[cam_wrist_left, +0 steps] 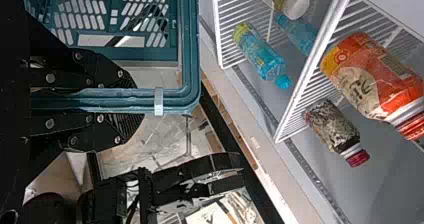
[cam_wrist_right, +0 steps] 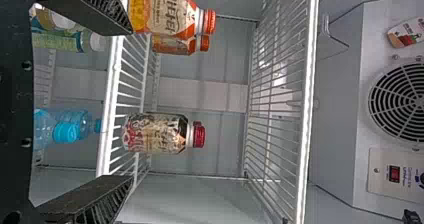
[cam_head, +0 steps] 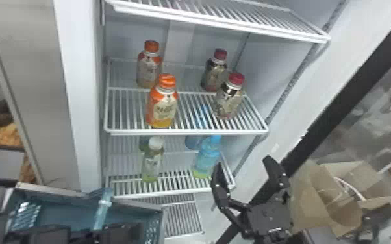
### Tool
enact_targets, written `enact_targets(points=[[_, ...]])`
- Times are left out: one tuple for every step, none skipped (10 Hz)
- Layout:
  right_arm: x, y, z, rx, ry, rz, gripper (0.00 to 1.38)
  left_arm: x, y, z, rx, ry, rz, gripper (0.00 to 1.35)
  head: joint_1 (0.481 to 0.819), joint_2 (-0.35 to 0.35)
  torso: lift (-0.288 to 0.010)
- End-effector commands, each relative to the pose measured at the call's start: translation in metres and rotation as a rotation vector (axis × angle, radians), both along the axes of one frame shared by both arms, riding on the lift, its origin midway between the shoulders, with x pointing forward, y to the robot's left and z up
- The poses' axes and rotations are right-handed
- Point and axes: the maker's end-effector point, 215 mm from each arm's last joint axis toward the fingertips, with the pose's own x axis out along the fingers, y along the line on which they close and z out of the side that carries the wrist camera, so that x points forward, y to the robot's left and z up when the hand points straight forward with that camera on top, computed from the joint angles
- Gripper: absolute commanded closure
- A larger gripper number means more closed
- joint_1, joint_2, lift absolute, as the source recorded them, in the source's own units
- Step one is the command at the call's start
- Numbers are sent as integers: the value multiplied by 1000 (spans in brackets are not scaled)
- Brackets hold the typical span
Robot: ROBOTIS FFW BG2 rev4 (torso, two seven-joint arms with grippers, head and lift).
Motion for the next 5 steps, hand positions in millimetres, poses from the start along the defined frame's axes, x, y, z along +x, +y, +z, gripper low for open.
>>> enact_targets(points=[[0,4,-4,1,10,9,-2,-1,1,0,2,1,-2,1205,695,-350,-40],[0,7,-6,6,15,12,-2,-2,1,-1,3,1,-4,1205,695,-350,-40],[1,9,-7,10,18,16,-2,-3,1,-1,6,2,-7,1205,695,-350,-40],[1,11,-9,14,23,20,-2,-2,1,-1,6,0,-7,1205,695,-350,-40],[2,11,-9,16,23,21,-2,-2,0,-1,5,0,-8,1205,695,-350,-40]])
